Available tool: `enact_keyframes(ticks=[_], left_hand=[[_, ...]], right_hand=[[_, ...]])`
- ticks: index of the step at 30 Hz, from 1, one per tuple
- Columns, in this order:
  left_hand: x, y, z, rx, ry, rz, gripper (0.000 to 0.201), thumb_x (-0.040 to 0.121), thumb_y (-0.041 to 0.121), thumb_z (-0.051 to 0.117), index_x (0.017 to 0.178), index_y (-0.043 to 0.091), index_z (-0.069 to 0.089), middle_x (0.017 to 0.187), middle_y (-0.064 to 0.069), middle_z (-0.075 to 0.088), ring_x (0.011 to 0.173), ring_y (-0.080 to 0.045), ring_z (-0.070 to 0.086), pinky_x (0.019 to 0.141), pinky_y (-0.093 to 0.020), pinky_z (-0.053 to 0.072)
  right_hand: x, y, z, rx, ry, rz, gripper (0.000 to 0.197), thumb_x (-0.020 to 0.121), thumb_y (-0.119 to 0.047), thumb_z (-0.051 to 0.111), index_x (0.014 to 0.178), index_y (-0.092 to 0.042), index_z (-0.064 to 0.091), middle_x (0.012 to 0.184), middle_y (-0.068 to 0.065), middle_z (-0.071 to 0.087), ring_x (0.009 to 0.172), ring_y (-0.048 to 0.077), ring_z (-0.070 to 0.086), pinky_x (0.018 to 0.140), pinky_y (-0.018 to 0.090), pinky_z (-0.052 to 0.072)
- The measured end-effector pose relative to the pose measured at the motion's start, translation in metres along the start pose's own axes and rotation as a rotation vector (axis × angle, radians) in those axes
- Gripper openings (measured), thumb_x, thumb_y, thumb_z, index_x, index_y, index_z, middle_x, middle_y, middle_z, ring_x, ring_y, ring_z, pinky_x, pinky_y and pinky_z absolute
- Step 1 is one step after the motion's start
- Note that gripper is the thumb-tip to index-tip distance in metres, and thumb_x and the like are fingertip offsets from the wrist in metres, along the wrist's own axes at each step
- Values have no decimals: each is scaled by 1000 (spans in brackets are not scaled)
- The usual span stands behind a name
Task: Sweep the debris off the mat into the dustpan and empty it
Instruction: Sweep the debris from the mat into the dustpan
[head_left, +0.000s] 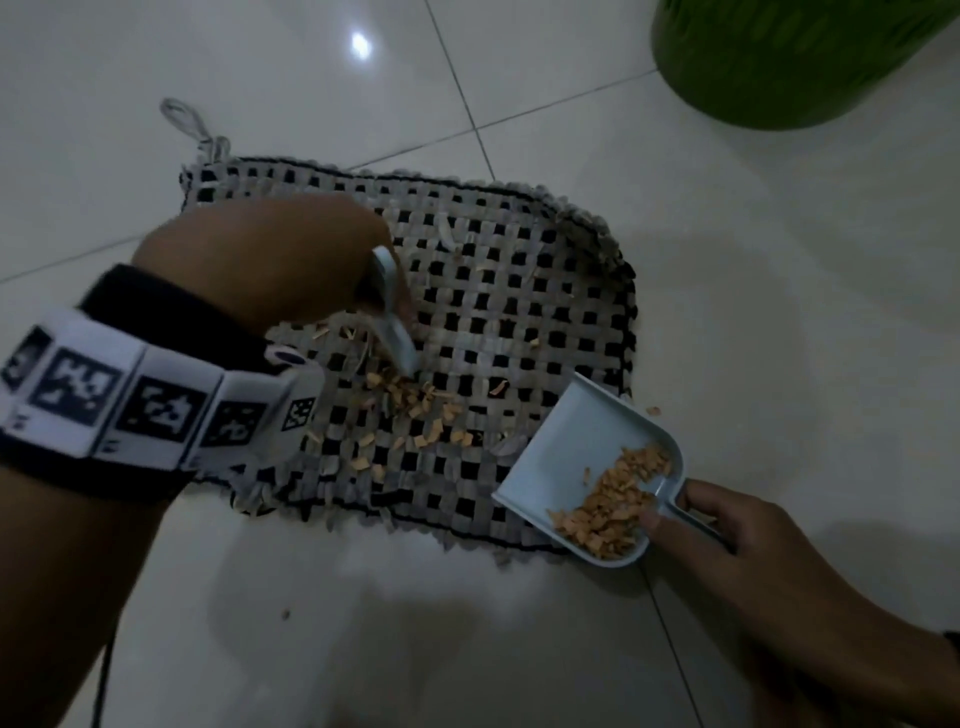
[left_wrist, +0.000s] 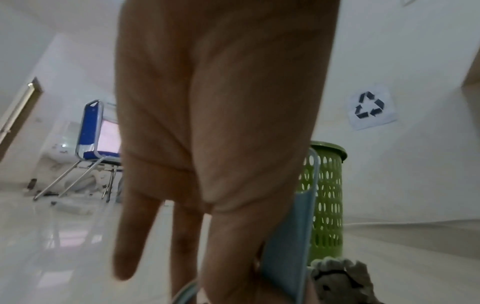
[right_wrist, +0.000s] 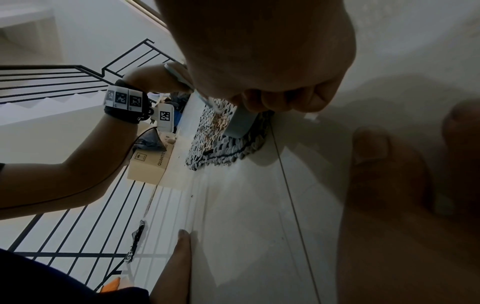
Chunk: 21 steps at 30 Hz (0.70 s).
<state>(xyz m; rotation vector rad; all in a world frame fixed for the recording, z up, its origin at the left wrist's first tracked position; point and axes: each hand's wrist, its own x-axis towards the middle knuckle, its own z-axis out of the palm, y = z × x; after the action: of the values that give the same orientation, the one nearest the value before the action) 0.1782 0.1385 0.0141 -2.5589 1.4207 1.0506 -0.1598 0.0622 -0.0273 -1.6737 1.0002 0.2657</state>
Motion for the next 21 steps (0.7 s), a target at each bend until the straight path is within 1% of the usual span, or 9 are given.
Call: enact_keyframes(ticks=[2,3,4,7,11,13,16,19,21], left_hand=[[-17,0,-10,-10,48,-8,18,76,47,80,87,36,71,88,1,70,77,-14,65,72,-28,54],[-22,2,-11,-10,48,16,9,79,39,79,85,37,73,93,1,73,80,-13,66,76,-29,56],[-21,1,-6,-57,79,137,16,85,23,75,91,37,76,105,2,74,90,-13,68,84,-30,55],[-31,38,8,57,121,467,54,87,-12,60,107,34,78,133,6,65,119,-13,59,99,-25,43],[-34,21,10,154,14,439,40,90,2,63,105,36,79,149,8,47,136,-16,39,107,-30,36],[-38,4,1,147,-13,329,35,85,2,69,100,32,81,144,2,54,130,-20,49,104,-34,42],[-35,-15,-8,77,28,156,22,86,5,71,106,10,78,124,-12,68,112,-29,63,97,-34,47],[-37,8,-15,-31,125,312,33,88,2,67,101,31,74,111,7,69,101,-15,67,86,-19,49],[-37,22,-9,-44,97,492,45,87,-7,64,97,35,77,114,11,71,98,-8,68,88,-20,52]], right_hand=[[-1,-1,0,1,-7,-4,13,89,-36,69,99,-37,77,95,-26,76,88,-5,72,85,37,60],[-1,-2,0,-2,-7,-5,13,89,-37,69,99,-37,76,95,-26,76,87,-5,72,85,38,60],[-1,-3,0,-9,-5,-5,13,89,-37,69,99,-37,76,95,-26,76,87,-5,72,85,38,60],[1,-3,0,-21,0,-13,14,88,-37,69,99,-37,77,96,-24,76,88,-4,72,85,39,60],[3,-4,-1,-9,4,-28,13,88,-37,68,99,-38,77,97,-26,76,90,-4,71,83,33,59],[2,-4,-1,-8,14,-27,11,88,-36,68,96,-38,76,95,-27,75,88,-6,71,81,31,58],[1,-3,2,7,-4,-22,16,88,-39,67,100,-35,77,97,-25,76,90,-4,71,84,34,59],[0,-3,5,20,-16,-18,14,88,-37,68,99,-37,77,96,-26,76,90,-6,71,86,34,59],[0,-4,4,5,-15,-21,13,88,-37,68,98,-38,77,96,-27,76,89,-7,71,85,34,59]])
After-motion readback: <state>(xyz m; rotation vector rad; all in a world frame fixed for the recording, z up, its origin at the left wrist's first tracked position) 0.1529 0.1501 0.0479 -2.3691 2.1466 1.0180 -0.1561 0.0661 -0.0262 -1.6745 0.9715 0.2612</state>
